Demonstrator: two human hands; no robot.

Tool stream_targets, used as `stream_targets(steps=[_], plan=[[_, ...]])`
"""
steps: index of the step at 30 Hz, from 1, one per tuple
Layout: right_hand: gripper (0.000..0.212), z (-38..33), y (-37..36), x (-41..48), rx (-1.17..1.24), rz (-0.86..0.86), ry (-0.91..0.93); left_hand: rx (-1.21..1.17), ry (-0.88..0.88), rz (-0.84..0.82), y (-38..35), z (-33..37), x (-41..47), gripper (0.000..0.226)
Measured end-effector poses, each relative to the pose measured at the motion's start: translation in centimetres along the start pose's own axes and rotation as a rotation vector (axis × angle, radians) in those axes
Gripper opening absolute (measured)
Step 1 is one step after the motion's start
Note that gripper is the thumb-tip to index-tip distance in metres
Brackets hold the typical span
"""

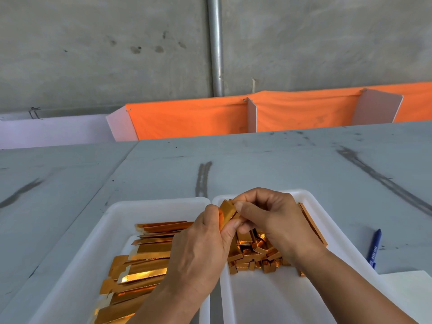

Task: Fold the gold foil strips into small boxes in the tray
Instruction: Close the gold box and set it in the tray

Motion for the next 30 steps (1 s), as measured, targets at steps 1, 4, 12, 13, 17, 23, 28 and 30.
stream_targets(steps=[1, 4, 12, 13, 17, 23, 28, 30], plan=[[0.012, -0.1, 0.0, -0.1, -0.044, 0.011, 0.023, -0.002, 0.006, -0.003, 0.0, 0.0, 0.0, 0.05], [0.019, -0.2, -0.1, -0.2, -0.084, 0.008, 0.038, 0.005, 0.026, 0.0, 0.2, -0.3, 0.1, 0.053], [0.005, 0.3, 0.2, 0.3, -0.13, -0.027, -0.057, 0.0, -0.119, 0.001, 0.0, 0.2, 0.0, 0.044], [0.005, 0.3, 0.2, 0.3, -0.149, -0.051, -0.071, 0.013, -0.13, 0.022, 0.1, 0.1, 0.0, 0.048], [0.014, 0.8, 0.9, 0.6, -0.132, 0.0, -0.085, -0.128, -0.107, 0.128, 1.4, -0.6, 0.4, 0.073], [0.015, 1.6, 2.0, 1.0, 0.327, 0.121, -0.159, -1.007, 0.118, 0.215, 2.8, -3.6, 0.7, 0.093], [0.015, 1.9, 0.6, 1.2, 0.367, 0.007, -0.209, -1.399, 0.038, -0.036, 1.7, -3.4, 1.1, 0.056], [0.015, 2.0, 0.1, 1.1, 0.285, -0.043, -0.219, -1.419, 0.03, -0.024, 1.5, -3.3, 1.2, 0.055]])
Point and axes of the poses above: each hand's wrist, its own x-axis towards the middle knuckle, its own y-axis out of the back of the hand, z = x × y, the point moved 4 cm from there along x, towards the middle knuckle, and after that the axes turned 7 degrees about -z, right-handed, at the moved point
